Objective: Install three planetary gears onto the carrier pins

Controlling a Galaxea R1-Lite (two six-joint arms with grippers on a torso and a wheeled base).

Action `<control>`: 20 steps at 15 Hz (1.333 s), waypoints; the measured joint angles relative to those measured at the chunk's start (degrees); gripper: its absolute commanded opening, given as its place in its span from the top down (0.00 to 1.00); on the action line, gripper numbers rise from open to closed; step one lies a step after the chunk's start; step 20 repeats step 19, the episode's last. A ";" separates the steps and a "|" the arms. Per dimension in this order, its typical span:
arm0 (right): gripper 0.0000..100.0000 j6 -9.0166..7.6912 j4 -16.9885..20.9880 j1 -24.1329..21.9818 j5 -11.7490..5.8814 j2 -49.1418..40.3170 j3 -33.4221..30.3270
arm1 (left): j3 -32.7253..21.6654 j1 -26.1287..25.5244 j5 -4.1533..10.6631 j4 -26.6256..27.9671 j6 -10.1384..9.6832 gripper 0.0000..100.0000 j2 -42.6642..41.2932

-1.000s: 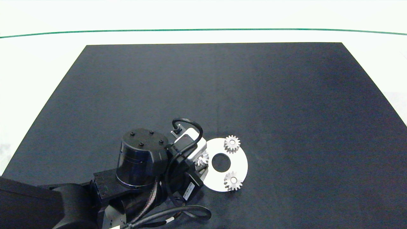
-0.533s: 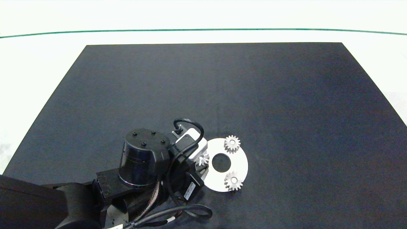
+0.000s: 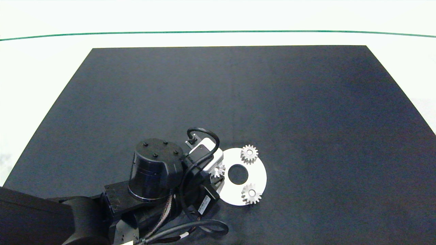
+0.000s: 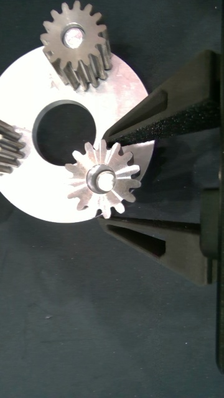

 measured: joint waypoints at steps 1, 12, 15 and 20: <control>0.00 0.00 0.00 0.00 0.00 0.00 0.00 | -0.06 0.00 0.00 -0.11 -0.02 0.00 -0.01; 0.00 -4.38 -1.18 -5.44 -0.10 3.19 -3.11 | 2.80 6.06 0.69 0.90 0.24 0.00 -8.36; 0.00 -5.40 -2.97 -11.02 -0.10 6.22 -4.39 | 7.11 12.20 1.72 4.21 0.30 0.00 -17.51; 0.00 -5.60 -4.02 -16.70 -0.10 8.01 -5.10 | 10.96 22.66 2.10 12.53 0.38 0.00 -31.21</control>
